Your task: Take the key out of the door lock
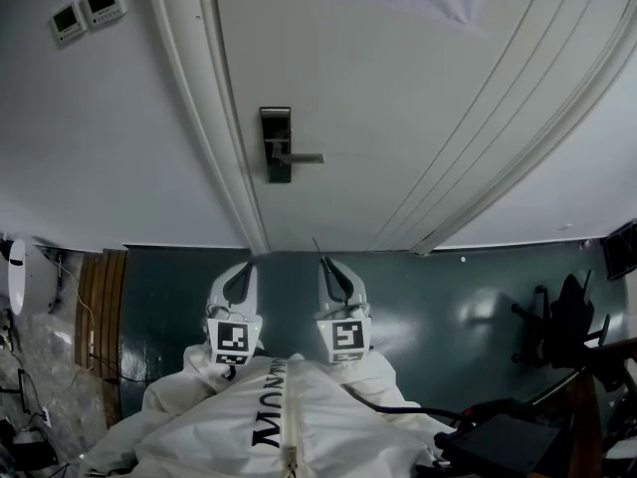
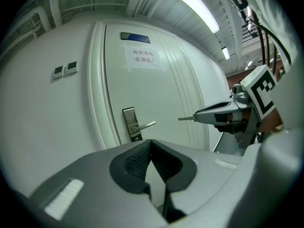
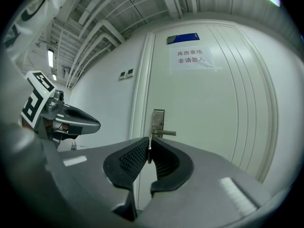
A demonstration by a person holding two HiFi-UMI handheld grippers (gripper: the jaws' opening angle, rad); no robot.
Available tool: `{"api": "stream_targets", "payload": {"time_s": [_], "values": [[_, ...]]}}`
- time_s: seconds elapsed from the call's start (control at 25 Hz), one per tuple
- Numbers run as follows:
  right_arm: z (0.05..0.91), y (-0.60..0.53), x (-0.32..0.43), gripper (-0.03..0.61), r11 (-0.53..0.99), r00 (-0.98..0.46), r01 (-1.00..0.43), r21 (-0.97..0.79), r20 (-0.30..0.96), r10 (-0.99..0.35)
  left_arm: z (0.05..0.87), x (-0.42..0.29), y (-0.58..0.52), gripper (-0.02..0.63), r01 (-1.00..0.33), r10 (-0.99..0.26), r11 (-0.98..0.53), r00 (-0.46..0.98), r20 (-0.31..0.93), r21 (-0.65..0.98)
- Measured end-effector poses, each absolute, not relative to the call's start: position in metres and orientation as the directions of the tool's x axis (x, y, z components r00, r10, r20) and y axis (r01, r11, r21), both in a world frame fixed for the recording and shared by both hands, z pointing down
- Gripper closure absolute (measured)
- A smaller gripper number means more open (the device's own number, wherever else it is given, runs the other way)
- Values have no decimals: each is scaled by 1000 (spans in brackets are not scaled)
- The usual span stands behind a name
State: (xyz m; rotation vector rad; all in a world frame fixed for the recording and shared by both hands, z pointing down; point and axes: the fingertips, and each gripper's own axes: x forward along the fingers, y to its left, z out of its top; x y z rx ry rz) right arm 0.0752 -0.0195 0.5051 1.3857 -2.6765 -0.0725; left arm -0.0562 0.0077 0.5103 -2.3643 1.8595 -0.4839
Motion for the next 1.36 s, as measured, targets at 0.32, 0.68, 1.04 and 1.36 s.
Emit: {"api": "stream_targets", "payload": {"time_s": [0.32,0.68,1.04,1.36], "values": [[503,-14,63,555,585,-577,-807,84,101,-810,503,-76,13,614,-934,-967,-229,186,174,-273],[501,0,41,555,578,-568,-811,93,115,-815,503,-107,26,614,-945,-969,-214,176,171,-246],[498,15,25,555,590,-580,-801,104,110,-807,506,-121,42,614,-949,-971,-207,169,172,-239],[497,23,23,555,593,-583,-798,110,112,-805,506,-118,50,614,-947,-969,-216,178,173,-236]]}}
